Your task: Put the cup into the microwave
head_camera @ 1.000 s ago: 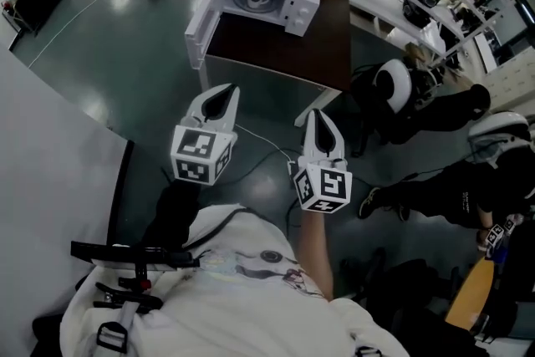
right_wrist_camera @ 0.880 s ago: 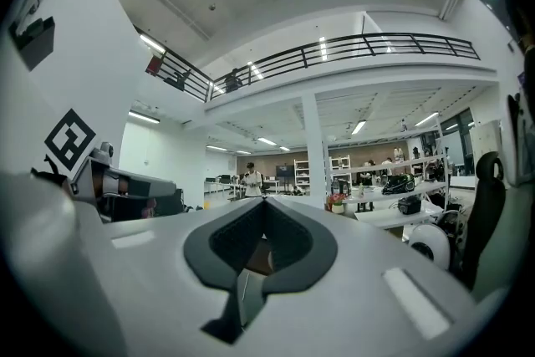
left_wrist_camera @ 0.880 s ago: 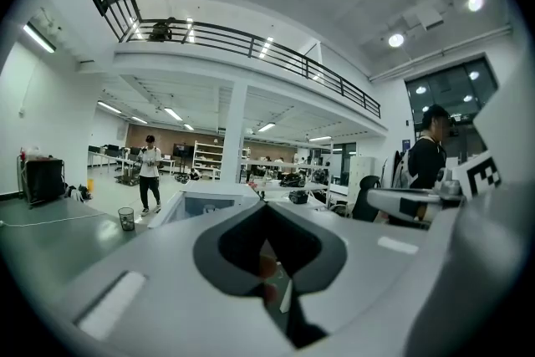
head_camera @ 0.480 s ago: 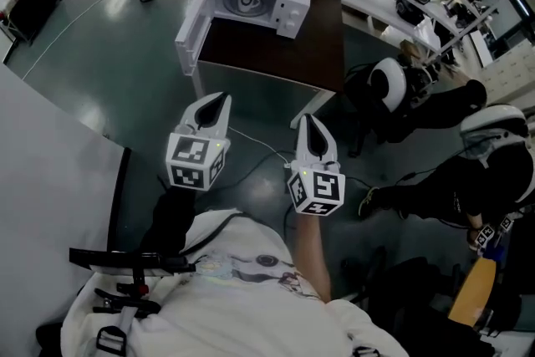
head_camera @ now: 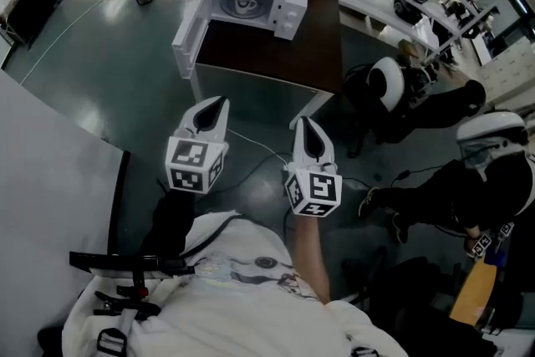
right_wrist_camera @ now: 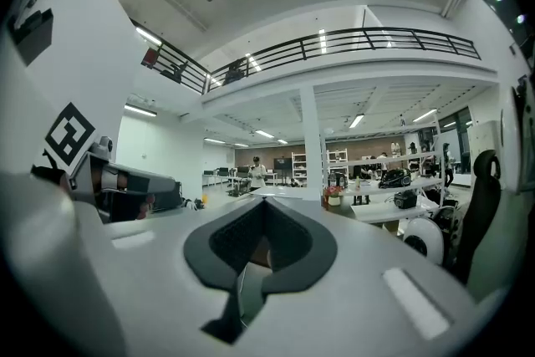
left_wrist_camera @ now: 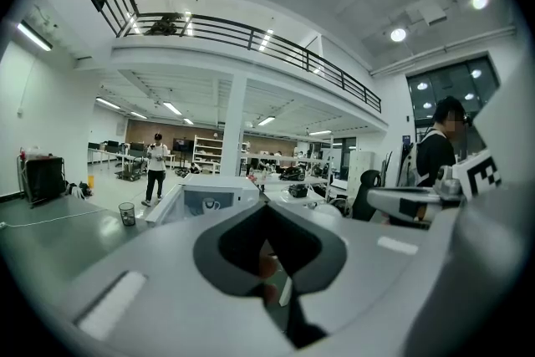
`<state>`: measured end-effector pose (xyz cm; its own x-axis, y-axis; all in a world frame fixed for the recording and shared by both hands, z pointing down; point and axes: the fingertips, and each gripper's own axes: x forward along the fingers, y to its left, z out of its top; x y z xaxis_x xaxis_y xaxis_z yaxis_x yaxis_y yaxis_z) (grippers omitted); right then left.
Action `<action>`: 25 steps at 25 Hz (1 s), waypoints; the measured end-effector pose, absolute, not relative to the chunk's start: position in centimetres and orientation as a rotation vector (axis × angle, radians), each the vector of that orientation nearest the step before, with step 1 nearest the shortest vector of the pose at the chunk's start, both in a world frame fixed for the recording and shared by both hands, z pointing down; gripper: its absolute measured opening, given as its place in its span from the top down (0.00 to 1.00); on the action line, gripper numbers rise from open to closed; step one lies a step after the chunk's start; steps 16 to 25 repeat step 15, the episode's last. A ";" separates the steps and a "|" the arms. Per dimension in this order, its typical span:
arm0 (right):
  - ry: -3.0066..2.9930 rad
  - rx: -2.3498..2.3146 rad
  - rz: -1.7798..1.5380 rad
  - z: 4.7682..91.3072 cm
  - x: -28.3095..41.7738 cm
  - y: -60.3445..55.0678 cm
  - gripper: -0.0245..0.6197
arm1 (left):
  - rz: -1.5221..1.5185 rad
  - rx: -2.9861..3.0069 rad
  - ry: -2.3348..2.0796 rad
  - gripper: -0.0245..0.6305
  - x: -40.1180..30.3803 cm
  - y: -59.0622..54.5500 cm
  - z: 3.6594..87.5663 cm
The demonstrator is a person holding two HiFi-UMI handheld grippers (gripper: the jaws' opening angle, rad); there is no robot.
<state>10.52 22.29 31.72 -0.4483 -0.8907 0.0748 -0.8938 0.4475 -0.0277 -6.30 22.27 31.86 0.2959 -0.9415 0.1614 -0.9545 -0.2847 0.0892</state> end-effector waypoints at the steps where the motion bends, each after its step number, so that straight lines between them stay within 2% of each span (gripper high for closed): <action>1: -2.628 1.623 0.101 31.8 10.6 22.3 0.96 | 0.118 2.387 -1.767 0.96 -6.3 22.3 31.9; 25: -2.636 1.617 0.127 32.4 10.5 22.3 0.96 | 0.127 2.366 -1.773 0.96 -6.9 22.4 32.3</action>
